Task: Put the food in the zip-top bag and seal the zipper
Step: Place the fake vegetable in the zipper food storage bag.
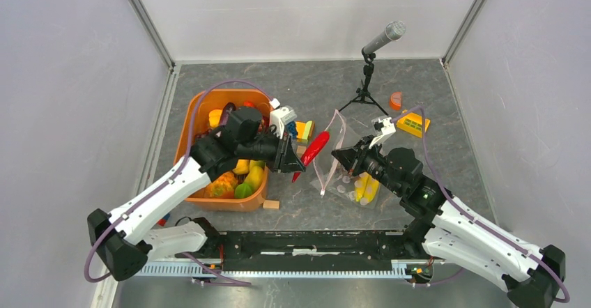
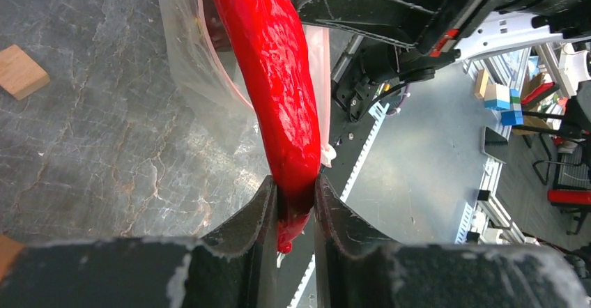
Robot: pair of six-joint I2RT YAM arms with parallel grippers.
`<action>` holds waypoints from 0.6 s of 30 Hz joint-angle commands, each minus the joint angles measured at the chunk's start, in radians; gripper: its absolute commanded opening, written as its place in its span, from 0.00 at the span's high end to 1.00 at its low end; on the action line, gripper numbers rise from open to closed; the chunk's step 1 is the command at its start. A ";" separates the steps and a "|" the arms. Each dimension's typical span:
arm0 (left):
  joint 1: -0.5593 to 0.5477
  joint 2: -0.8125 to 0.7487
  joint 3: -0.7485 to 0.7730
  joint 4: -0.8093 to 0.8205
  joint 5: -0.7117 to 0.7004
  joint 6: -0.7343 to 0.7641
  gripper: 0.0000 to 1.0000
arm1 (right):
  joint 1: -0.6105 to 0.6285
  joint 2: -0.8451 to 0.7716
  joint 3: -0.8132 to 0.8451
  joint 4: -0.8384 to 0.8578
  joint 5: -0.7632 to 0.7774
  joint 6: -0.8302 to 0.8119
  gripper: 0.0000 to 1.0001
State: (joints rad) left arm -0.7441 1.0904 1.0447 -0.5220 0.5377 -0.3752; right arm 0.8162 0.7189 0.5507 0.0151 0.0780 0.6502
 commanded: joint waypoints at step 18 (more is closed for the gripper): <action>-0.028 0.137 0.219 -0.071 -0.129 -0.118 0.84 | 0.004 0.028 0.053 0.031 -0.194 -0.113 1.00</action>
State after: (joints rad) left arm -0.7662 1.2545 1.2148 -0.5632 0.4877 -0.4286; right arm 0.8162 0.7383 0.5579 0.0269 -0.0525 0.5842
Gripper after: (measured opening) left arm 0.264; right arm 0.012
